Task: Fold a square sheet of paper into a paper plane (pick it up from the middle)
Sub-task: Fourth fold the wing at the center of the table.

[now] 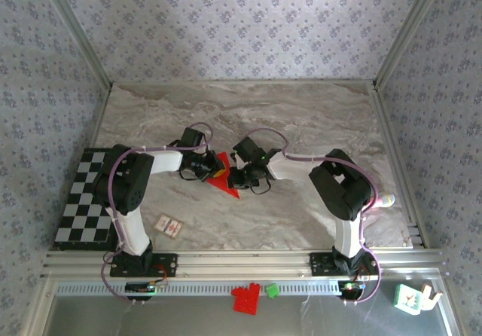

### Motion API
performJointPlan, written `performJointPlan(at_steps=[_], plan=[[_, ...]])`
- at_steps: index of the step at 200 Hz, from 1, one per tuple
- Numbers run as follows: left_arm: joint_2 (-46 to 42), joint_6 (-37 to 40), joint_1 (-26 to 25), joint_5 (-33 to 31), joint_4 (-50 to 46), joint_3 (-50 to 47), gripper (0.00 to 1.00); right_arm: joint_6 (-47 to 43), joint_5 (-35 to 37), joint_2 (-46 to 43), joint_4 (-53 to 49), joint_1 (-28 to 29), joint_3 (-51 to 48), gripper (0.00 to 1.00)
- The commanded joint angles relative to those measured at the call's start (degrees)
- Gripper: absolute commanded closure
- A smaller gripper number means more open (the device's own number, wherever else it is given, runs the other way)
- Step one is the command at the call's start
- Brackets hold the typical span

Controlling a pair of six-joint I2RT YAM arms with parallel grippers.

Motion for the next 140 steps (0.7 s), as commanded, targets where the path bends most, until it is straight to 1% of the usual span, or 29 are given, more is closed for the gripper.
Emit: performJointPlan(at_steps=[1, 68, 91, 113, 140], plan=[[5.45, -0.18, -0.69, -7.66, -10.33, -3.12, 0.89, 0.12, 2.38, 1.57, -2.69, -0.30, 0.25, 0.96], [4.97, 0.43, -0.67, -7.60, -11.19, -2.04, 0.89, 0.25, 3.55, 2.89, -4.53, -0.58, -1.70, 0.96], [3.53, 1.38, -0.60, -5.96, -9.39, -1.09, 0.87, 0.29, 3.59, 3.20, -5.17, -0.74, -2.19, 0.96], [0.94, 3.75, -0.68, -3.95, -6.56, 0.10, 0.85, 0.12, 3.70, 3.50, -6.27, -0.91, -2.24, 0.96], [0.15, 8.26, -0.04, -6.03, -7.84, 2.08, 0.84, -0.19, 3.31, 3.86, -6.94, -1.02, -2.45, 0.96]])
